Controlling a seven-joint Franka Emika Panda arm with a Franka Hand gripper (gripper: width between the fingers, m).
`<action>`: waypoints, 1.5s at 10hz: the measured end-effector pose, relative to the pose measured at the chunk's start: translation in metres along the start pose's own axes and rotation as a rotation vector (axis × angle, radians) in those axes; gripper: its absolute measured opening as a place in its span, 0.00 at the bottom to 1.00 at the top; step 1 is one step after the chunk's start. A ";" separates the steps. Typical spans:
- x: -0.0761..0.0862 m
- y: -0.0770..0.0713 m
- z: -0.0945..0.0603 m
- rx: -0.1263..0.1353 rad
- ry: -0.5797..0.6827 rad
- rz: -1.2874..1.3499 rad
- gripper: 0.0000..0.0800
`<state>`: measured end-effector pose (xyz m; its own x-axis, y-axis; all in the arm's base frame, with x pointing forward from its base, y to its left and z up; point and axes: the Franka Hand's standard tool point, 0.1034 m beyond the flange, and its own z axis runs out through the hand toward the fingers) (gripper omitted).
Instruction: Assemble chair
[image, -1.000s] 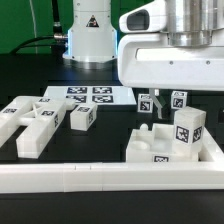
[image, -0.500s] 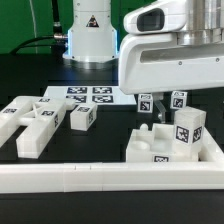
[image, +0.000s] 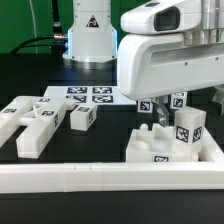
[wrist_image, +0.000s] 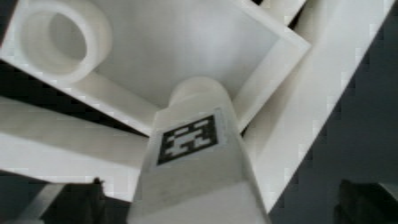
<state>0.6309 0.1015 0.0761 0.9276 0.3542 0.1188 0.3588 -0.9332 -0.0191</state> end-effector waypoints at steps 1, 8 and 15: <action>0.000 0.002 0.000 -0.006 -0.003 -0.085 0.81; -0.001 0.005 0.000 -0.008 -0.003 -0.090 0.36; 0.001 0.001 -0.001 0.004 0.004 0.546 0.36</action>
Offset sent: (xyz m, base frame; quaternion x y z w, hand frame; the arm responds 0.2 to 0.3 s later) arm 0.0003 -0.0023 -0.0002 0.0057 0.0025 -0.0072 1.0000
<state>0.6318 0.1006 0.0767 0.9788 -0.1822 0.0940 -0.1747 -0.9812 -0.0826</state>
